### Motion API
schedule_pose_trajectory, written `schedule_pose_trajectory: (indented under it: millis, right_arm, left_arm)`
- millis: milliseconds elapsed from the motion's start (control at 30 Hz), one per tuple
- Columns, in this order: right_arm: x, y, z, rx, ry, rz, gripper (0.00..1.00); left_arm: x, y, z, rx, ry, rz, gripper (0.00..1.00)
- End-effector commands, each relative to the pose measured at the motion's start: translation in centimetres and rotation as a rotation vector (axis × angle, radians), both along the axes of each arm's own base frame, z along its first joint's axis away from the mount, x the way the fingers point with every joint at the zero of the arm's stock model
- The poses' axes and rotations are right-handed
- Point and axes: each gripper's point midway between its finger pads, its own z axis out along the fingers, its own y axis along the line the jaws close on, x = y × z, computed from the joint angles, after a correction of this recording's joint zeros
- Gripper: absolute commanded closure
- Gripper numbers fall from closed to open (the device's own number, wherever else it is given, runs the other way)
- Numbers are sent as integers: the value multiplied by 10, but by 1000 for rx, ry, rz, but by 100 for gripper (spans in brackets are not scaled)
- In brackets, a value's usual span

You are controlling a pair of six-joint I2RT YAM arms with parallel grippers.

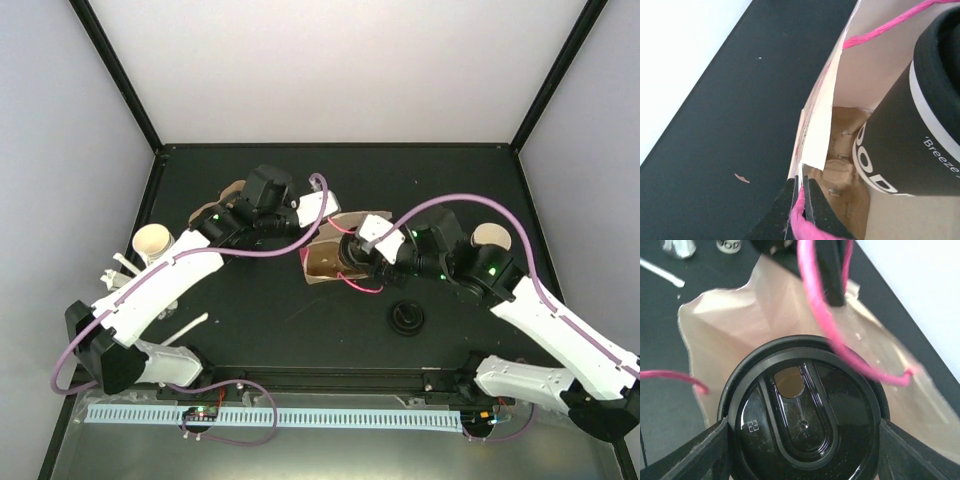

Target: Pack the takeout coffee

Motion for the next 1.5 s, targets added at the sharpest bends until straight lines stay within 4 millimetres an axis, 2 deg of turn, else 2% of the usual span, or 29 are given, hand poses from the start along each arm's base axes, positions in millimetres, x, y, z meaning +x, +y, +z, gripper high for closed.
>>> schedule_pose_trajectory:
  millis: [0,33,67,200,333,433,600,767,933,1067,1100,1167,1300,1467]
  right_arm:
    - [-17,4,-5,-41,-146,185,46]
    - [-23,4,-9,-57,-169,226,47]
    - [-31,4,-19,-80,-178,274,49]
    - [-57,5,-32,-117,-251,424,51]
    - [-71,9,-43,-175,-288,493,52]
    - [-72,13,-54,-251,-340,504,53]
    - [-60,22,-62,-324,-431,452,53]
    - [-57,22,-90,-427,-467,445,54]
    - [-72,20,-119,-450,-430,492,52]
    - [-80,16,-139,-477,-417,499,52]
    - [-80,18,-139,-469,-414,491,52]
    - [-73,25,-127,-425,-439,446,53]
    - [-58,40,-100,-378,-544,384,52]
    - [-36,65,-89,-358,-597,330,51]
  left_arm:
    - [-13,-5,15,-26,-85,-73,98]
    - [-16,-6,12,-22,-78,-80,98]
    - [-22,-4,19,-36,-96,-85,98]
    - [-32,-4,21,-42,-112,-99,98]
    - [-38,-5,25,-42,-125,-102,98]
    - [-50,-9,28,-40,-137,-123,98]
    - [-75,-20,26,-30,-153,-154,98]
    - [-91,-24,19,-24,-151,-136,98]
    - [-105,-26,11,-31,-136,-122,98]
    - [-101,-22,11,-28,-146,-64,98]
    - [-95,-19,13,-24,-157,-22,98]
    - [-79,-10,19,2,-199,74,98]
    - [-64,0,33,70,-302,122,98]
    - [-45,10,55,83,-459,180,98]
